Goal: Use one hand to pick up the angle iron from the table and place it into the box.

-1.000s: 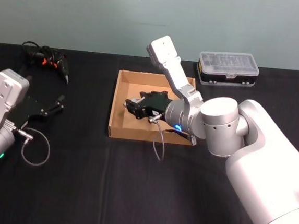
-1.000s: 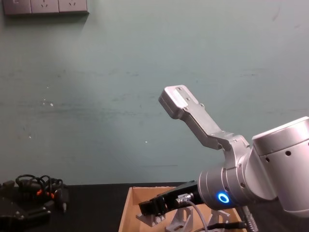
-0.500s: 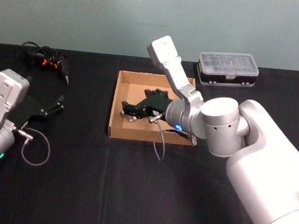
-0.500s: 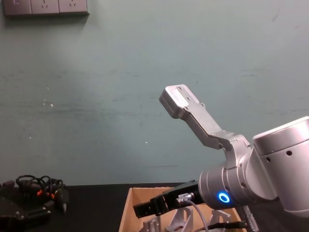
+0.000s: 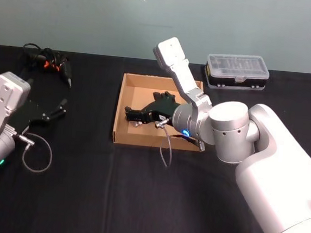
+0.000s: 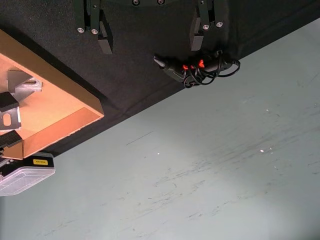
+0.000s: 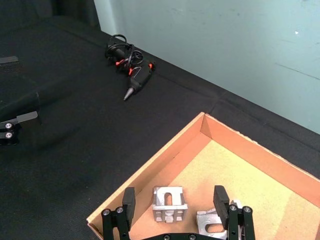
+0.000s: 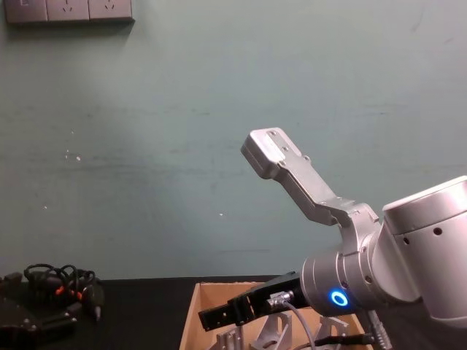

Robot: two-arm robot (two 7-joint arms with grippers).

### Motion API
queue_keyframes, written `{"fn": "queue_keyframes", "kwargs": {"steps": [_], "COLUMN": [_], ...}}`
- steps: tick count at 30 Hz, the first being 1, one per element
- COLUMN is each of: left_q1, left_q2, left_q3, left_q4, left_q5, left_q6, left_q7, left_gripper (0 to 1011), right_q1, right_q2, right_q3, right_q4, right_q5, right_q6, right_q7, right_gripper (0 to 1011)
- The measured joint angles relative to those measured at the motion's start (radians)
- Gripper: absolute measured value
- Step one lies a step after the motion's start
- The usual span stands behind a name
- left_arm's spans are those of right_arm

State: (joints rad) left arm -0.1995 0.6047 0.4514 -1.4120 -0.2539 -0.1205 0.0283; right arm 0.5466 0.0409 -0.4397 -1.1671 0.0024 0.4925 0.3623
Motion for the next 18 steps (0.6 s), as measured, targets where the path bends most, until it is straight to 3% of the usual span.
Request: {"fn": "queue_keyframes", "kwargs": {"steps": [7,18], "left_q1": [0.000,0.000], "left_q2": [0.000,0.000], "left_q3": [0.000,0.000], "left_q4": [0.000,0.000], "left_q5": [0.000,0.000], "left_q6": [0.000,0.000], "left_q7": [0.000,0.000], "left_gripper": [1011,1011], "right_q1": [-0.017,-0.115], "right_q2": [0.021,0.086], "right_q3": [-0.002,0.057], "right_q4": [-0.057,-0.263], "right_q5": [-0.002,0.045], "right_q6": [0.001,0.039], "right_q7": [-0.002,-0.009], "right_gripper": [1002,1002]}}
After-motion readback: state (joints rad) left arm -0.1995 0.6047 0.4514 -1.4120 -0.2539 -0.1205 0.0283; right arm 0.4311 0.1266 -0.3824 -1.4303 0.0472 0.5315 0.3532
